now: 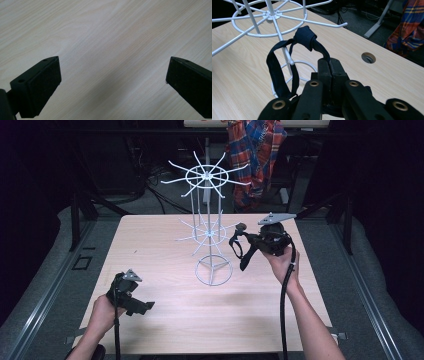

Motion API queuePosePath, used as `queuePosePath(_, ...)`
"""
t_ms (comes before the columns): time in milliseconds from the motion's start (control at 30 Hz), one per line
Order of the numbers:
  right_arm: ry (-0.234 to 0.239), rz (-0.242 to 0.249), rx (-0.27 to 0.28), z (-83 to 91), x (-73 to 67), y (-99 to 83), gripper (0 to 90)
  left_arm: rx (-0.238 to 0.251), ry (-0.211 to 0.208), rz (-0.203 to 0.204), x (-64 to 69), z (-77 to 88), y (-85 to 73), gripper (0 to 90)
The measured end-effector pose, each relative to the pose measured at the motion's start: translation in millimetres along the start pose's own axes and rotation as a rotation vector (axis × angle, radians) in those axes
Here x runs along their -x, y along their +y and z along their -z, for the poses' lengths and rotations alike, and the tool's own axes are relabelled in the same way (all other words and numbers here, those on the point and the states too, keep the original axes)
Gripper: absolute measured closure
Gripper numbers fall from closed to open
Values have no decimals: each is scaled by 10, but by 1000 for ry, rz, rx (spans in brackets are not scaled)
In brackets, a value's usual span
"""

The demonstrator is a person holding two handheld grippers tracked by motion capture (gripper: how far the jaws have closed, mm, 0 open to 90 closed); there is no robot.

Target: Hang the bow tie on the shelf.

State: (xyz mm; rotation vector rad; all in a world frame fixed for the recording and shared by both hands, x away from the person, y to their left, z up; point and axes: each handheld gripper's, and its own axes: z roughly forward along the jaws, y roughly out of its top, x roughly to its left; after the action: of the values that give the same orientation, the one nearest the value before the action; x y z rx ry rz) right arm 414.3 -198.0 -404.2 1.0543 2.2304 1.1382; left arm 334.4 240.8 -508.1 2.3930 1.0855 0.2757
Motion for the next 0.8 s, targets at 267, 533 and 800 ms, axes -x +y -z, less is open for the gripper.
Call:
queuePosePath(267, 5, -9, -9, -48, -9, -15, 886, -1, -3, -3, 2, -2, 3, 0)
queuePosePath(533, 13, -13, -15, -90, -20, -22, 885, -2, -3, -4, 3, -5, 5, 0)
queuePosePath(800, 23, -22, -24, -157, -64, -25, 885, 0, -2, -3, 2, 1, 4, 0)
